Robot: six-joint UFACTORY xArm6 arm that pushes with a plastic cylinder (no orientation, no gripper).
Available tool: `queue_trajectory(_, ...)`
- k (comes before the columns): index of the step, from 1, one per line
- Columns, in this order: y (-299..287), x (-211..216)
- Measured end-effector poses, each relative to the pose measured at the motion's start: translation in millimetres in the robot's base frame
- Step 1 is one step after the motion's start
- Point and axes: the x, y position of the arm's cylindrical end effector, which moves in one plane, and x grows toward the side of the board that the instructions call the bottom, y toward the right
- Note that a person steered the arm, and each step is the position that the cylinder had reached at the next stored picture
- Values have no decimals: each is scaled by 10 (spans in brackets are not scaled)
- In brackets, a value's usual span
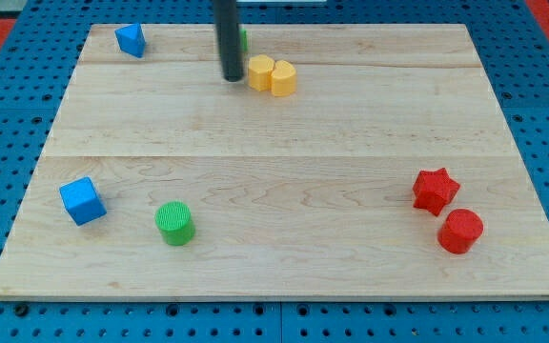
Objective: Separate yellow heart and yellow hexagon
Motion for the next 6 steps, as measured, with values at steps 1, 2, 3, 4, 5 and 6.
queue_trajectory(1,360,-469)
queue_trajectory(2,951,-472)
queue_trajectory(3,656,-195)
queue_trajectory(4,1265,-145)
queue_trajectory(5,1446,-238)
queue_trajectory(6,1713,-433)
